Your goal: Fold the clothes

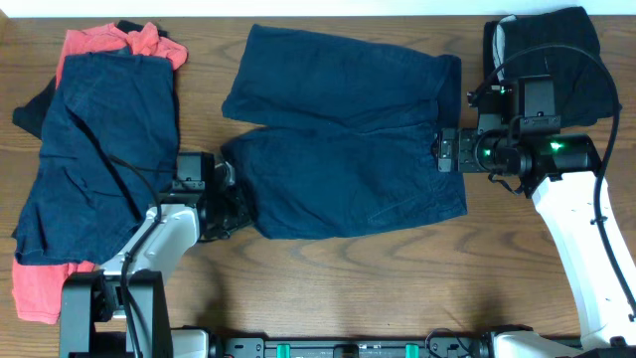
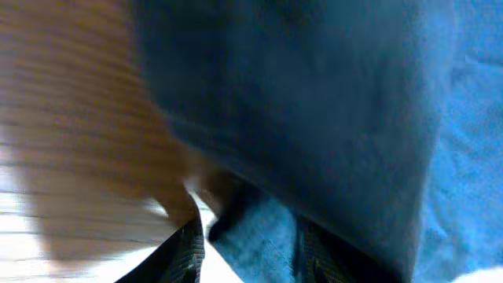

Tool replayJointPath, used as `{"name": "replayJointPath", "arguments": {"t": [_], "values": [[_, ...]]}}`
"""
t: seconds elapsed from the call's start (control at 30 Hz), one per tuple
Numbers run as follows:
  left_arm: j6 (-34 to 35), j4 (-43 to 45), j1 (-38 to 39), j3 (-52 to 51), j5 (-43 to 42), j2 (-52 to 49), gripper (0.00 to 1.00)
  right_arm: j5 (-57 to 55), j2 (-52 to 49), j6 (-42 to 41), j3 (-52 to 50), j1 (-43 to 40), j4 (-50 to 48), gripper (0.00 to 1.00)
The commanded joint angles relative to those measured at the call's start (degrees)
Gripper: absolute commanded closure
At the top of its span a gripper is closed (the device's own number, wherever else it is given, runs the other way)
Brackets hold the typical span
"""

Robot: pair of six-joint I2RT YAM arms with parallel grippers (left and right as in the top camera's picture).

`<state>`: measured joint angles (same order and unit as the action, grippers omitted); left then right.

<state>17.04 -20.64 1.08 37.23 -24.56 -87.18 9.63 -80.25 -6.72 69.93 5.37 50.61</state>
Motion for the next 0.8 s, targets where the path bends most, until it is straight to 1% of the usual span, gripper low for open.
{"name": "replayJointPath", "arguments": {"t": [0.0,0.17,0.2,0.27,0.3,0.33,0.43,0.5,0.6,0.67,0.77], "values": [[-1.36,-1.81,0.24,-3.43,-4.46,-3.52,0.55,0.98,-0.5,0.79,-0.09,-0.48,-0.59,0.05],[-0.85,0.24,0.28,-3.54,-4.39,-5.51,0.56,0.98,-0.5,0.79,-0.09,-0.48,-0.76,0.06],[-0.7,1.14,0.28,-3.54,-4.37,-6.43,0.62,0.98,-0.5,0.79,-0.09,-0.48,-0.61,0.06],[-0.7,2.12,0.22,-3.54,-4.37,-8.02,0.79,0.98,-0.5,0.79,-0.09,-0.48,-0.33,0.06],[-0.68,2.23,0.22,-3.52,-4.37,-8.5,0.91,0.98,-0.5,0.79,-0.09,-0.48,-0.22,0.06],[-0.5,2.34,0.22,-3.5,-4.37,-8.74,0.95,0.98,-0.5,0.79,-0.09,-0.48,-0.09,0.07],[-0.39,0.7,-0.57,-2.82,-4.39,-7.93,0.94,0.98,-0.5,0.79,-0.09,-0.48,0.2,0.08],[2.12,-2.56,-1.6,-1.42,-4.74,-6.14,0.94,0.98,-0.5,0.79,-0.09,-0.48,0.31,0.09],[2.32,-8.52,-2.69,1.31,-6.56,-1.18,0.94,0.98,-0.5,0.72,-0.09,-0.48,0.7,0.1],[2.08,-13.07,-2.73,3.04,-5.49,3.21,0.94,0.94,-0.5,-0.2,-0.09,-0.48,1.36,0.11],[2.14,-19.74,-2.73,4.92,-0.59,10.25,0.94,0.9,-0.5,-2.49,-0.09,-0.61,2.82,0.14]]}}
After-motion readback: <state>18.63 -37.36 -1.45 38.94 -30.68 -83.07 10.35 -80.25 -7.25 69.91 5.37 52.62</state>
